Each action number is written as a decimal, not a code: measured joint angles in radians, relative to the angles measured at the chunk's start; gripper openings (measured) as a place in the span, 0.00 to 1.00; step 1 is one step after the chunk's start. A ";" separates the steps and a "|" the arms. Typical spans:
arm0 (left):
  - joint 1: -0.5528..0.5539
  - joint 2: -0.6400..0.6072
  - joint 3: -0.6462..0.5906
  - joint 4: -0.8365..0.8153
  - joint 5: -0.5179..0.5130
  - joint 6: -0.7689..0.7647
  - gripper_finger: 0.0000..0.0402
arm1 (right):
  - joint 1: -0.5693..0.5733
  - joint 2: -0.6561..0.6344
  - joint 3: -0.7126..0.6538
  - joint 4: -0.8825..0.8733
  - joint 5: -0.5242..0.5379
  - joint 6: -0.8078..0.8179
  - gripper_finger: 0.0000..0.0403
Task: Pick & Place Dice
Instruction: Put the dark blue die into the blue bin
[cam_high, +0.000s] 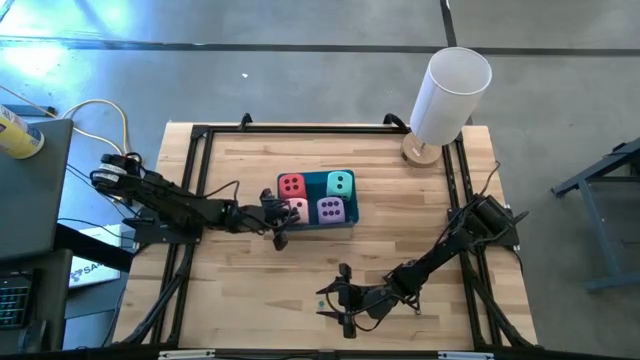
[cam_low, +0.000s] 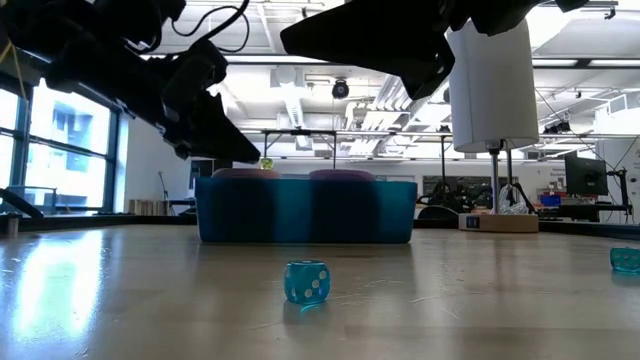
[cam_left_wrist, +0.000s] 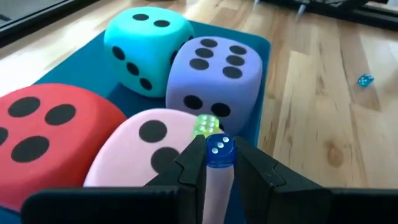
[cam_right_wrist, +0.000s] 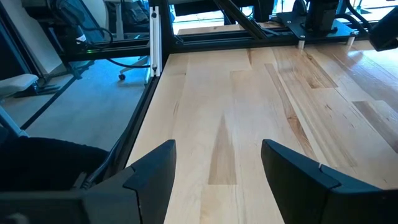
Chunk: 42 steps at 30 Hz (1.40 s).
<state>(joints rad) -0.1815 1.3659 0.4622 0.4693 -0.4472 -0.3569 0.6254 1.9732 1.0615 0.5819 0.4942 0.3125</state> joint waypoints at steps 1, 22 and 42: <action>0.001 0.000 0.000 0.005 0.000 0.000 0.15 | 0.000 0.000 0.000 0.000 0.000 0.000 0.57; 0.035 0.049 0.000 0.079 0.012 0.016 0.15 | -0.007 0.000 0.000 -0.002 0.000 0.002 0.57; 0.085 0.131 0.000 0.256 0.143 0.064 0.15 | -0.012 0.000 0.000 -0.005 0.000 0.004 0.57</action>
<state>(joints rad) -0.0963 1.4969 0.4625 0.7252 -0.3046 -0.2928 0.6132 1.9732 1.0612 0.5774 0.4942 0.3166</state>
